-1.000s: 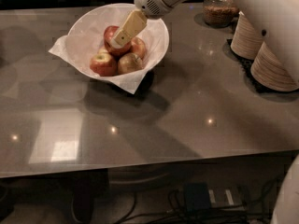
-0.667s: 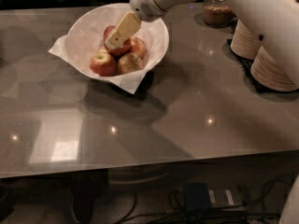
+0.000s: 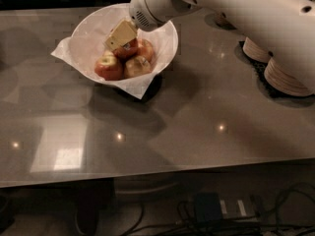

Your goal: Pick apple from white bowl

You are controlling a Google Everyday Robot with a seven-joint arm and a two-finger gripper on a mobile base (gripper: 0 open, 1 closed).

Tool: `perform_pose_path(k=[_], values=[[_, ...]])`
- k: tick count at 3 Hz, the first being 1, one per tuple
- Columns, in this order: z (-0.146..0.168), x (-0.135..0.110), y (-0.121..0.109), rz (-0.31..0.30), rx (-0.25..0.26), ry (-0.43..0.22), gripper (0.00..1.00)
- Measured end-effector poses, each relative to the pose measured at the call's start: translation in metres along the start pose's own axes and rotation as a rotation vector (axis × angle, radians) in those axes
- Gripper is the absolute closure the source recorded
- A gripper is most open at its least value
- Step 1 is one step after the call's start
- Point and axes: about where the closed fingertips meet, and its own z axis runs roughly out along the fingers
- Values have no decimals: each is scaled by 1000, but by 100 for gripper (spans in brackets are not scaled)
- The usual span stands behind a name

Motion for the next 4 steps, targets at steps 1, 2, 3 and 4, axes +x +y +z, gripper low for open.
perform_pose_path(k=[1, 2, 3, 4], values=[[4, 7, 2, 46, 36, 13, 35], [6, 14, 4, 79, 58, 19, 32], [7, 20, 6, 105, 72, 25, 32], [9, 25, 8, 128, 79, 26, 35]])
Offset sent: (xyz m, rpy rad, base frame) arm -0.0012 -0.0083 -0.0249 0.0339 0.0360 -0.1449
